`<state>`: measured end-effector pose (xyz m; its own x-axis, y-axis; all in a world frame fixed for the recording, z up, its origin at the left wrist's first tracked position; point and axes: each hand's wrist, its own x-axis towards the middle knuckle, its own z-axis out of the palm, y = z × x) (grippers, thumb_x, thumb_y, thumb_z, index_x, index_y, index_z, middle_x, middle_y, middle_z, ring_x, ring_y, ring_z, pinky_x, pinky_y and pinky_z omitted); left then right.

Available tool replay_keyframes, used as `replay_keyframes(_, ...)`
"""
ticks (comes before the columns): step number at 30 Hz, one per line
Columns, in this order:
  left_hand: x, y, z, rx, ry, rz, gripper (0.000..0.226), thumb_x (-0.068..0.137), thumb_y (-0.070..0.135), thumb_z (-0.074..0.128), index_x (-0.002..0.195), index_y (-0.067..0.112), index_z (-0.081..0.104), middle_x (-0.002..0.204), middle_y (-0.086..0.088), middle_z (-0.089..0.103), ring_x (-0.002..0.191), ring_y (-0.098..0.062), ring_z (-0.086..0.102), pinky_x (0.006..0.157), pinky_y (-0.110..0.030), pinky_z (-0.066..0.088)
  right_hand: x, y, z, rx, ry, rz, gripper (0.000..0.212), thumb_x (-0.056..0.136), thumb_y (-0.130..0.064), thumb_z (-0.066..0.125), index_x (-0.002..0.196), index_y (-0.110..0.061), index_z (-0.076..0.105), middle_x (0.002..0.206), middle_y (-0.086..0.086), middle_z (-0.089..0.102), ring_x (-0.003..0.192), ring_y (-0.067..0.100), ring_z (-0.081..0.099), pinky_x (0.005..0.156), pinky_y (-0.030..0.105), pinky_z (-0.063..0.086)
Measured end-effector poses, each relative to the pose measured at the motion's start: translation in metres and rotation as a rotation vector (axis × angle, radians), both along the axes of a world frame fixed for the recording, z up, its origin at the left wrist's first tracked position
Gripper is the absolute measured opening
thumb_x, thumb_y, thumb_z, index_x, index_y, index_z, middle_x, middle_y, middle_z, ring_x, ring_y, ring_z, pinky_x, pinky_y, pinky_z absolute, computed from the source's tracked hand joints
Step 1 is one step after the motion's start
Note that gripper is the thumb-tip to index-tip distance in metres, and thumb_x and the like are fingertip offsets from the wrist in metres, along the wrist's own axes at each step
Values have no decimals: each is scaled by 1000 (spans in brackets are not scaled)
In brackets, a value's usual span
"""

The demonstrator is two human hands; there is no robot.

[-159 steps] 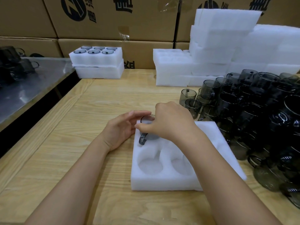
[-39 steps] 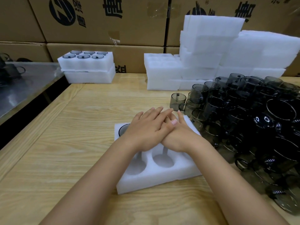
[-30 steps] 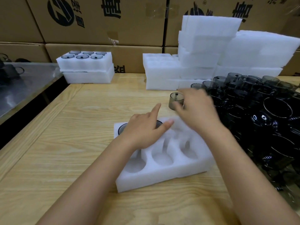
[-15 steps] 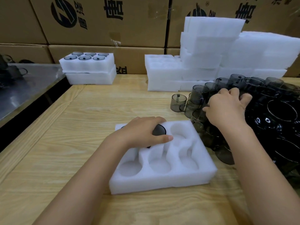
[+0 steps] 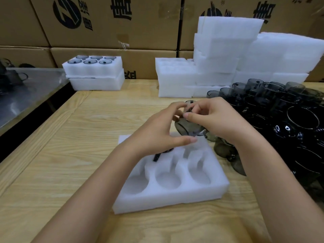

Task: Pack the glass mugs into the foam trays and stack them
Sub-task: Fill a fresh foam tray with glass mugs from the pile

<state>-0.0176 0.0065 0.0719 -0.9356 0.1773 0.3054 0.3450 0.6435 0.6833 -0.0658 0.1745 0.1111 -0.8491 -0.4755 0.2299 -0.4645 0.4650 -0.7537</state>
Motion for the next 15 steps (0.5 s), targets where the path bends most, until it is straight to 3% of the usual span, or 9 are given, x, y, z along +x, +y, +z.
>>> replay_keyframes(3, -2, 1, -7, 121, 22, 9, 60, 69, 39, 82, 116, 37, 45, 115, 20, 59, 104, 4, 57, 82, -21, 49, 5, -7, -2, 6, -1, 14, 29, 79, -40, 69, 63, -17, 61, 72, 7, 69, 67, 22, 63, 63, 37, 50)
replay_keyframes(6, -3, -7, -13, 293, -42, -22, 57, 69, 27, 82, 114, 25, 48, 118, 7, 62, 108, -7, 62, 94, -30, 49, 4, -4, -2, 3, -2, 12, 22, 78, -47, 66, 83, -26, 61, 82, -5, 70, 68, 10, 60, 60, 28, 45)
replay_keyframes(8, -3, -10, -13, 418, -76, -69, 55, 72, 21, 76, 119, 19, 47, 120, -2, 61, 109, -12, 63, 97, -32, 48, 0, 1, 0, -68, -92, 71, 27, 80, -40, 68, 103, -29, 57, 103, -12, 66, 89, 10, 64, 77, 29, 51)
replay_keyframes(10, -2, -10, -13, 471, -98, -103, 52, 77, 18, 70, 123, 17, 47, 123, -4, 59, 111, -13, 63, 96, -30, 49, -2, 8, 2, -47, -124, 169, 46, 80, -35, 69, 121, -36, 49, 119, -17, 60, 101, 6, 61, 90, 28, 48)
replay_keyframes(13, -3, -8, -14, 394, -127, -128, 53, 85, 20, 65, 134, 21, 45, 130, -1, 56, 117, -11, 58, 99, -29, 46, -3, 12, 3, 68, -45, 175, 49, 76, -39, 71, 121, -43, 53, 116, -18, 60, 86, -4, 61, 75, 12, 47)
replay_keyframes(15, -4, -7, -15, 317, -139, -121, 50, 92, 19, 61, 137, 29, 42, 129, 5, 58, 117, -6, 57, 100, -26, 45, -4, 12, 3, 118, 0, 69, 41, 71, -49, 71, 109, -40, 62, 103, -15, 65, 75, -4, 62, 63, 13, 48)
